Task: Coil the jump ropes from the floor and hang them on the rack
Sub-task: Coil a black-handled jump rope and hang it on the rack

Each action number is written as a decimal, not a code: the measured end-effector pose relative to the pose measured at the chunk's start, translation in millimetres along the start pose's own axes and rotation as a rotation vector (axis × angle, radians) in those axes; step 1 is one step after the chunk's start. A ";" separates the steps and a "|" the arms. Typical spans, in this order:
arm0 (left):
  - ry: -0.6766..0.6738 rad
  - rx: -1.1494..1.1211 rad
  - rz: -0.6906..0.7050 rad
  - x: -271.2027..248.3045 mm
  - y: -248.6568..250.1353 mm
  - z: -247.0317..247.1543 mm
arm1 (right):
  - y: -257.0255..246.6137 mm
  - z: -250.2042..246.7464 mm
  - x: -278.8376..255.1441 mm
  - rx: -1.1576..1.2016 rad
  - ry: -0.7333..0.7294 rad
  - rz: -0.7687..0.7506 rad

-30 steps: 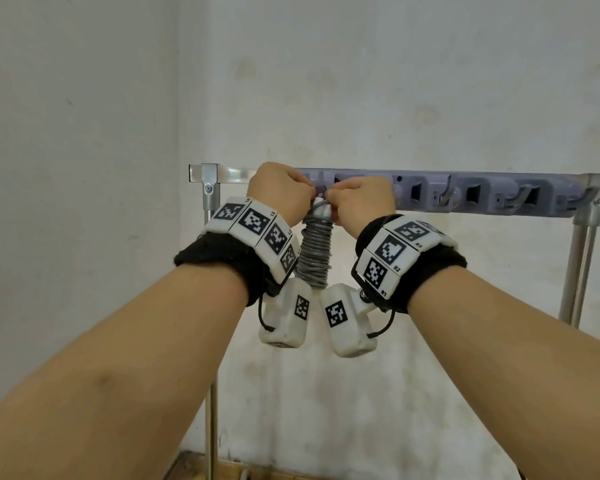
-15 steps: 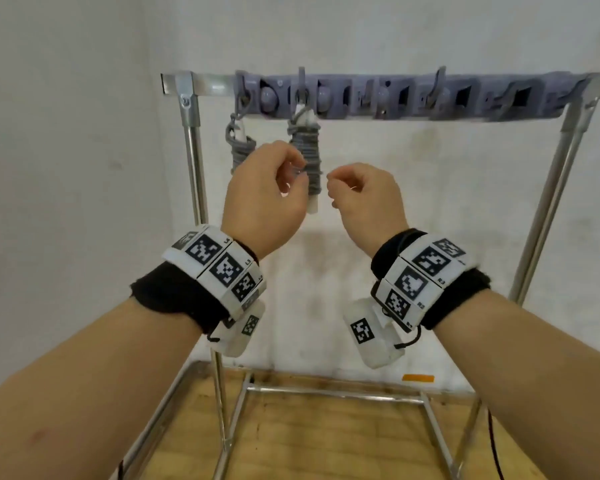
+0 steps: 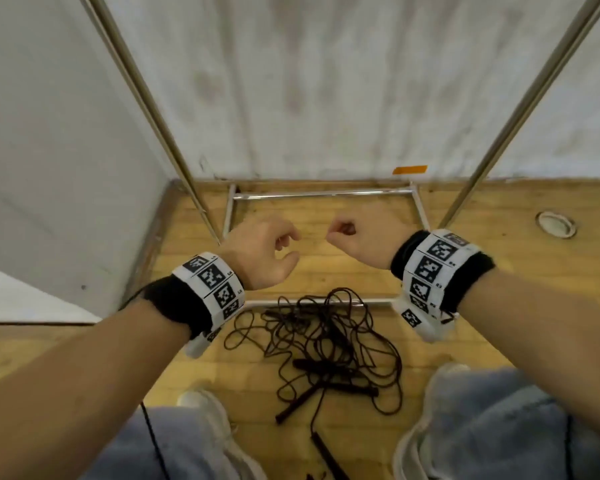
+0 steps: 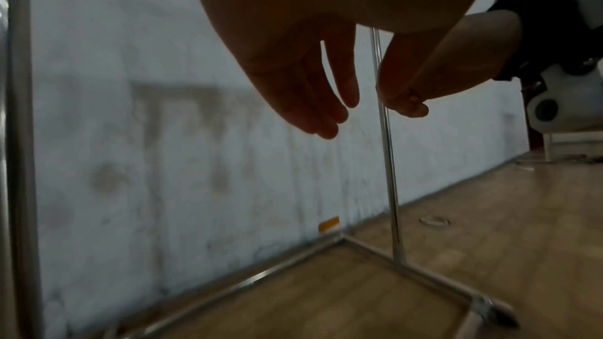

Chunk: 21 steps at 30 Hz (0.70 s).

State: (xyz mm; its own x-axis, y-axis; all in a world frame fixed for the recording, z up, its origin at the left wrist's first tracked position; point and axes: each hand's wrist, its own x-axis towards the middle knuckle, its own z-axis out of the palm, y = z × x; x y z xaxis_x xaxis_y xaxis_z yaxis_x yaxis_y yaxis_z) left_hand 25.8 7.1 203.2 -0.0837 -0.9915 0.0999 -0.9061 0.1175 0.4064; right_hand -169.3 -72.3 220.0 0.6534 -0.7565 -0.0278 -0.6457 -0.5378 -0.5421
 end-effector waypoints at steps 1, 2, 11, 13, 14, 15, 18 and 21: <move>-0.038 0.014 -0.003 0.6 -6.9 17.6 | 11.7 16.0 2.5 -0.020 -0.065 0.029; -0.080 0.023 -0.014 0.9 -13.8 36.2 | 23.8 33.3 4.5 -0.031 -0.147 0.062; -0.486 0.016 -0.067 6.2 -54.6 174.6 | 103.0 159.0 13.7 -0.214 -0.650 0.189; -0.553 0.013 -0.057 4.5 -62.3 198.7 | 117.2 184.2 10.5 -0.202 -0.692 0.161; -0.583 0.004 -0.068 3.7 -66.2 209.0 | 122.4 197.2 8.8 -0.202 -0.705 0.152; -0.612 -0.008 -0.079 2.8 -69.9 218.6 | 126.6 209.9 7.4 -0.207 -0.706 0.150; -0.675 -0.055 -0.101 0.4 -78.1 244.9 | 142.4 239.3 5.8 -0.182 -0.621 0.203; -0.698 -0.115 -0.204 1.7 -80.9 267.1 | 160.7 256.3 2.2 -0.155 -0.546 0.227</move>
State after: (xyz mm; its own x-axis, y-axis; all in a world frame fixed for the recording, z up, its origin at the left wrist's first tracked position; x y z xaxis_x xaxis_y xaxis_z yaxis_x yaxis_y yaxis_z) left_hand -11.8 -19.1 -72.1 -0.1974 -0.7951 -0.5735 -0.8860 -0.1057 0.4515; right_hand -170.4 -65.0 -82.4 0.5746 -0.5804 -0.5770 -0.8156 -0.4647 -0.3447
